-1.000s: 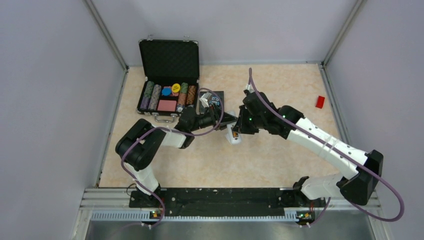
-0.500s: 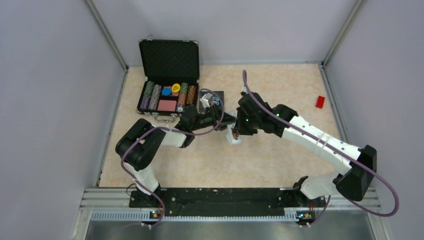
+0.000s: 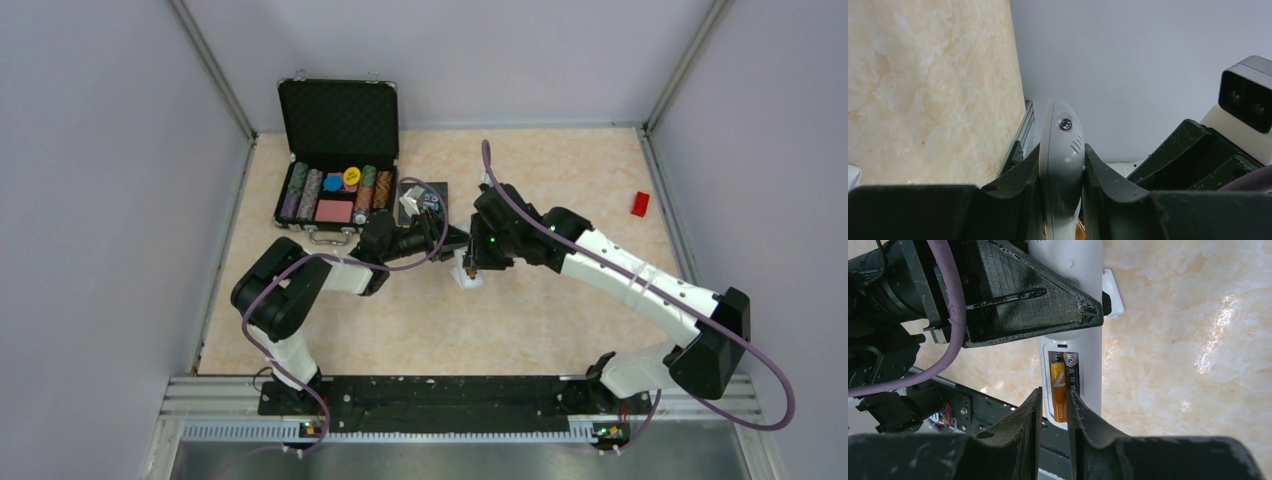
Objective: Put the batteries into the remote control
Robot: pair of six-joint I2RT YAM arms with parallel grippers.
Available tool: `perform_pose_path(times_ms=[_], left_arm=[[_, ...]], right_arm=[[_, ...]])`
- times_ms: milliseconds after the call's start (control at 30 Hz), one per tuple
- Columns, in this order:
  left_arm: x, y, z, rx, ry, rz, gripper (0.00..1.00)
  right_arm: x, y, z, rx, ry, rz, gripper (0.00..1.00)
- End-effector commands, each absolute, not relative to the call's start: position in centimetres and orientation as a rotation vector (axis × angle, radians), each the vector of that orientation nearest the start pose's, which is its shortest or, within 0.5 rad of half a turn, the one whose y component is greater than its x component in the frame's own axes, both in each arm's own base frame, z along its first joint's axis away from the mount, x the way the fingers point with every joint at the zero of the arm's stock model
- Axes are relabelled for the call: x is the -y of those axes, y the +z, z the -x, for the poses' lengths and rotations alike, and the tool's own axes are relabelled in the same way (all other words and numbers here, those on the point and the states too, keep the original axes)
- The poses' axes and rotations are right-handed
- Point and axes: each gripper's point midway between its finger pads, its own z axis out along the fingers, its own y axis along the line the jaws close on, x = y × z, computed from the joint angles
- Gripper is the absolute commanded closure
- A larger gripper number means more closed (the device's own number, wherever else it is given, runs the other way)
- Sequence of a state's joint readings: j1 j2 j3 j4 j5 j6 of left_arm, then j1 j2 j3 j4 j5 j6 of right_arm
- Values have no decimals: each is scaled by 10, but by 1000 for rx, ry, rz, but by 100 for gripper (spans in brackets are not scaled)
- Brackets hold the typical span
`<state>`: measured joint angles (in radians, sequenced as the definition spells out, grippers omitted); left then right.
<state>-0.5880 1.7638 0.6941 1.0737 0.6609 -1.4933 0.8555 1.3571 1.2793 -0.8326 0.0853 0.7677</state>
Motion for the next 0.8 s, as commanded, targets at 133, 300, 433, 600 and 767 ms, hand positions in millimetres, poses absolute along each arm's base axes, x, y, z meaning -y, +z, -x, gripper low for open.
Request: perform_pose_path(times_ms=[133,300,433,600,767], left_arm=[[358,207,-283,-1933,-2023,189,100],[358,212,-283,-1926,-2035,192,100],[357,215,-281,-1928,-2044,196,100],[356,220,-280,-1929,-2054,201,100],[356,223,-278,-1924,-2057,195,100]], right_arm=[[-273,237,-218,-2458,652,52,75],[-267,245,-210,-2396,728,58,76],[-264,246,-196,-2336,812,152,80],[-264,233,-183,-2351,840,263,84],[-267,220,-181,-2389,836,280,86]])
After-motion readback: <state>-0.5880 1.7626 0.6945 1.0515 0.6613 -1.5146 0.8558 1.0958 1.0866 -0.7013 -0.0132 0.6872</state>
